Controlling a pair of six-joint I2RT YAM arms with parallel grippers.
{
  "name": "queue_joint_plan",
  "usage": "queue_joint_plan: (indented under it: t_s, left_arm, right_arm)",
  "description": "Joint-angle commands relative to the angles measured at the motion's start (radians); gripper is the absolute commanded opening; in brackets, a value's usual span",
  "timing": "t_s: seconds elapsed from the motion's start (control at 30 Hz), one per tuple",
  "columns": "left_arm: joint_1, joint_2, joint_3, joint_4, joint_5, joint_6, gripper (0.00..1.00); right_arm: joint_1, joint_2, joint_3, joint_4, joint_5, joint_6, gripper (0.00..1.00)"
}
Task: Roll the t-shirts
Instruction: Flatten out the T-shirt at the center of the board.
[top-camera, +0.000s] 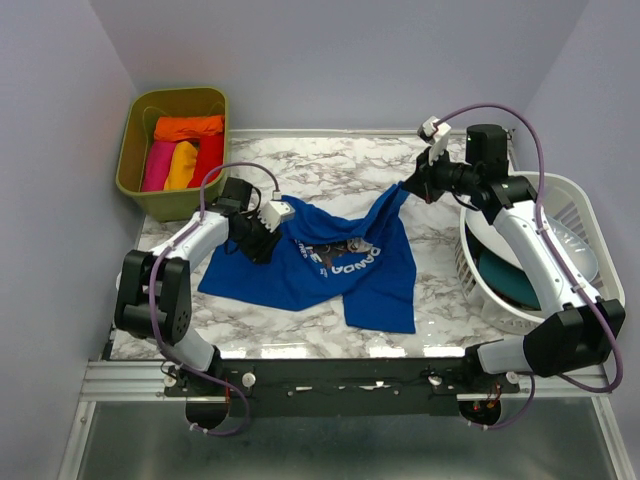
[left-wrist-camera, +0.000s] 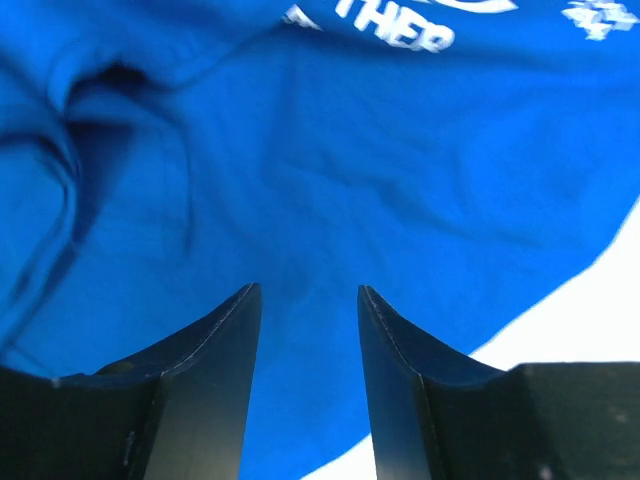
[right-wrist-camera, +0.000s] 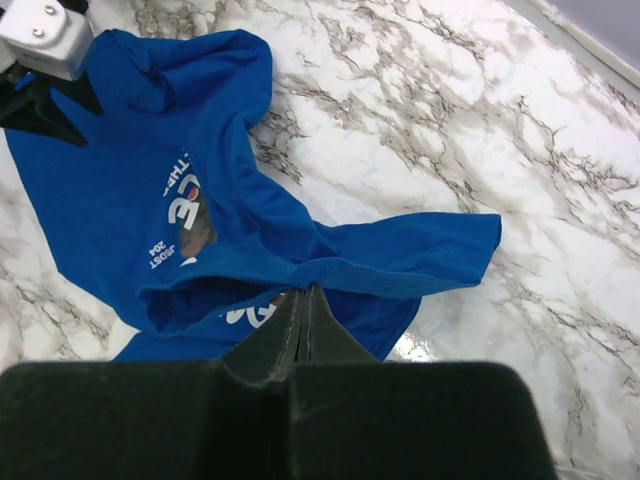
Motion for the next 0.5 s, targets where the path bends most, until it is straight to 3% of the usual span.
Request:
queue_joint_plan:
  t_s: [0.0, 0.27, 0.47]
  left_arm:
    - [-0.016, 0.101, 0.057, 0.108, -0.138, 0.078, 0.53]
    - [-0.016, 0.201, 0.149, 0.093, -0.207, 0.113, 0.48]
    - [-0.016, 0.205, 0.162, 0.034, -0.174, 0.141, 0.41]
  right_arm:
    - [-0.004, 0.018, 0.009, 0.03, 0.035, 0.029, 0.01]
    - [-0.005, 0.037, 0.022, 0.021, 0.045, -0.003, 0.01]
    - [-0.005, 0.037, 0.008, 0.025, 0.048, -0.009, 0.01]
